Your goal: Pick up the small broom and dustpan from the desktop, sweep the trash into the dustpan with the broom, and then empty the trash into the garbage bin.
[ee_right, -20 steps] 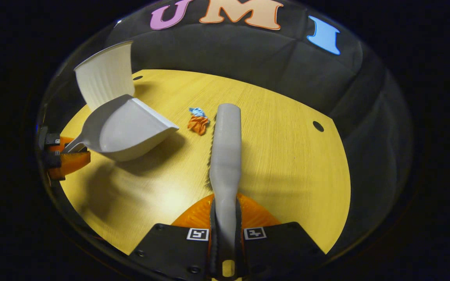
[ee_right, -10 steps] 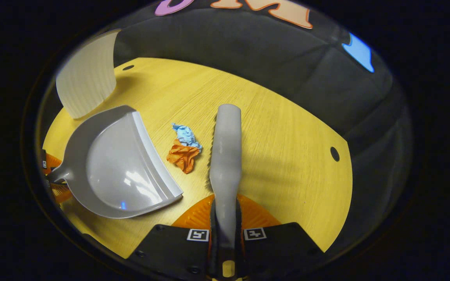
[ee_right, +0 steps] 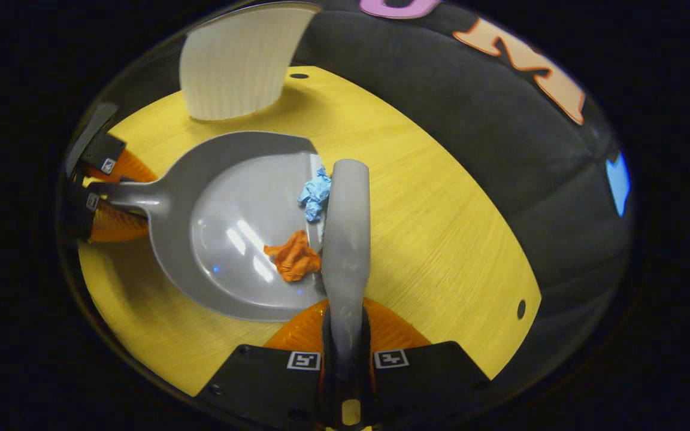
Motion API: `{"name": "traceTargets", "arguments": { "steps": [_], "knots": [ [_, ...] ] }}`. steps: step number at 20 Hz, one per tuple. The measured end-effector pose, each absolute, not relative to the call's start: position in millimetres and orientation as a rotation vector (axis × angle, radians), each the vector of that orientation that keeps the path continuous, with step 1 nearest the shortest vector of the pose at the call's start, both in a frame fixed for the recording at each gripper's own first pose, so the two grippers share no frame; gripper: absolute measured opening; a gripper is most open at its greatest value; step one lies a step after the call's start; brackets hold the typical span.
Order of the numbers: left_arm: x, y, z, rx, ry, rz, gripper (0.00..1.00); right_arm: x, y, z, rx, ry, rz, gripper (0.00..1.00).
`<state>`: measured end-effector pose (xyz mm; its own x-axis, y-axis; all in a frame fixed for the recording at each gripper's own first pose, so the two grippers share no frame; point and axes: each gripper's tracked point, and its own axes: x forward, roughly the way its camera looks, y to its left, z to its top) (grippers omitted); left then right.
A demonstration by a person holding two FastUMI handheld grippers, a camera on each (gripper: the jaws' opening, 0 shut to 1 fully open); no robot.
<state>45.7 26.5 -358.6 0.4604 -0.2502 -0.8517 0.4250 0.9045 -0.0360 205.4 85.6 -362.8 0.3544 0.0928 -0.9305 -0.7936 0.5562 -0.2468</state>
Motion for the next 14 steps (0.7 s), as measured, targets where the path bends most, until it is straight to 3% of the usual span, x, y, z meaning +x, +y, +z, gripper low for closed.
{"name": "traceTargets", "arguments": {
  "steps": [3, 5, 9, 14],
  "knots": [
    [44.3, 26.5, -357.2, 0.206, 1.013, -0.427, 0.25, 199.6, 97.6, -362.9, -0.734, 1.107, 0.816, 0.16],
    [46.9, 26.4, -360.6, 0.211, 1.004, -0.432, 0.21, 207.8, 91.4, -358.6, -0.715, 1.113, 0.857, 0.18],
    [47.1, 27.6, -356.9, 0.217, 0.982, -0.39, 0.25, 222.9, 82.5, -324.2, -0.465, 1.002, 0.723, 0.19],
    [58.3, 29.8, -351.0, 0.203, 0.906, -0.279, 0.21, 219.7, 15.3, -281.8, -0.254, 0.839, 0.499, 0.18]
  ]
}}
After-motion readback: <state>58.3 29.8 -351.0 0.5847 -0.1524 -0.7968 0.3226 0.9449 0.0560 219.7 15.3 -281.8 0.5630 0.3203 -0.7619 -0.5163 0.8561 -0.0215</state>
